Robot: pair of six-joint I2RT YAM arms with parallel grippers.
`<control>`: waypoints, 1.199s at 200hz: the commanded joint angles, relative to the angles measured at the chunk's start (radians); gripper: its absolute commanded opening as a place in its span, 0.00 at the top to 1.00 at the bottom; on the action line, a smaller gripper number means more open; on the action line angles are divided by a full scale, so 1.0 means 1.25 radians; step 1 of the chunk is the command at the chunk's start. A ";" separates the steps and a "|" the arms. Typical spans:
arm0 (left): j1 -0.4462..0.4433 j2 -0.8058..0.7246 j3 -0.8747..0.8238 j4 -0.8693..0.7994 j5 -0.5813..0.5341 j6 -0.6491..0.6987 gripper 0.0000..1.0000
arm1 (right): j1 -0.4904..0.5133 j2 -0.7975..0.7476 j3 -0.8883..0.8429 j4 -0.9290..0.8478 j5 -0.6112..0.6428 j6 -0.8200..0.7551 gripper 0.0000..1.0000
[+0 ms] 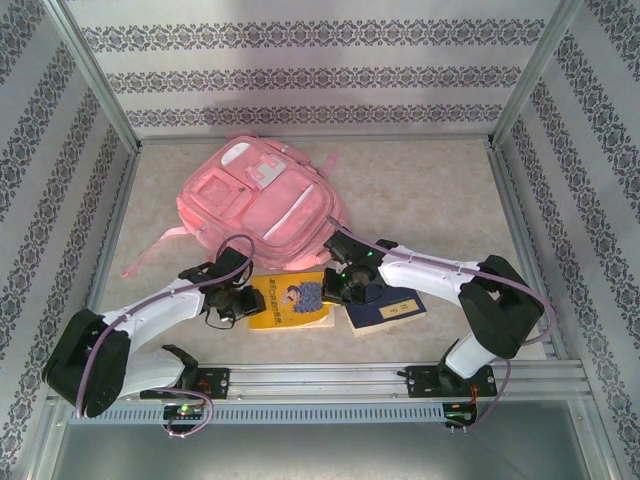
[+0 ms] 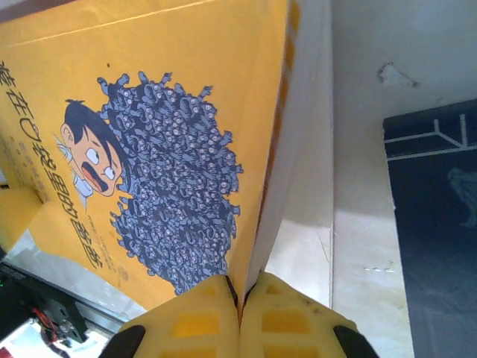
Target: Pack the student bag
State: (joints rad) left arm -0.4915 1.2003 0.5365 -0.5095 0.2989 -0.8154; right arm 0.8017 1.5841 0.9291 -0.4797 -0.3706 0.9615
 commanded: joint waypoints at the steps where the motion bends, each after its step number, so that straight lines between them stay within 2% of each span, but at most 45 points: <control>1: -0.016 -0.087 0.051 -0.069 -0.008 0.002 0.54 | 0.003 -0.038 -0.003 0.010 -0.033 -0.018 1.00; 18: -0.017 -0.149 0.081 -0.121 -0.029 0.024 0.46 | 0.004 -0.078 0.001 -0.031 -0.017 -0.048 1.00; 47: -0.017 -0.221 0.139 -0.176 -0.014 0.127 0.39 | 0.003 -0.152 0.019 -0.114 0.031 -0.139 1.00; 94: -0.017 -0.230 0.243 -0.229 0.007 0.326 0.37 | 0.007 -0.252 0.052 -0.171 0.137 -0.371 1.00; 138: -0.017 -0.251 0.241 -0.098 0.033 0.542 0.38 | 0.021 -0.375 0.051 -0.099 0.149 -0.641 1.00; 172: -0.018 -0.238 0.225 -0.010 0.161 0.722 0.32 | 0.026 -0.403 0.087 -0.154 0.117 -0.783 1.00; 214: -0.017 -0.181 0.239 0.014 0.249 0.853 0.31 | 0.049 -0.428 0.103 -0.177 0.128 -0.860 1.00; 240: -0.017 -0.146 0.241 0.036 0.232 0.898 0.31 | 0.071 -0.435 0.110 -0.173 0.128 -0.869 1.00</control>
State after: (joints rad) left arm -0.4984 0.9886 0.8288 -0.5327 0.5488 0.1707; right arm 0.8627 1.0721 1.0195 -0.7185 -0.2089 -0.0574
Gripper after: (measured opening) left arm 0.691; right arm 0.059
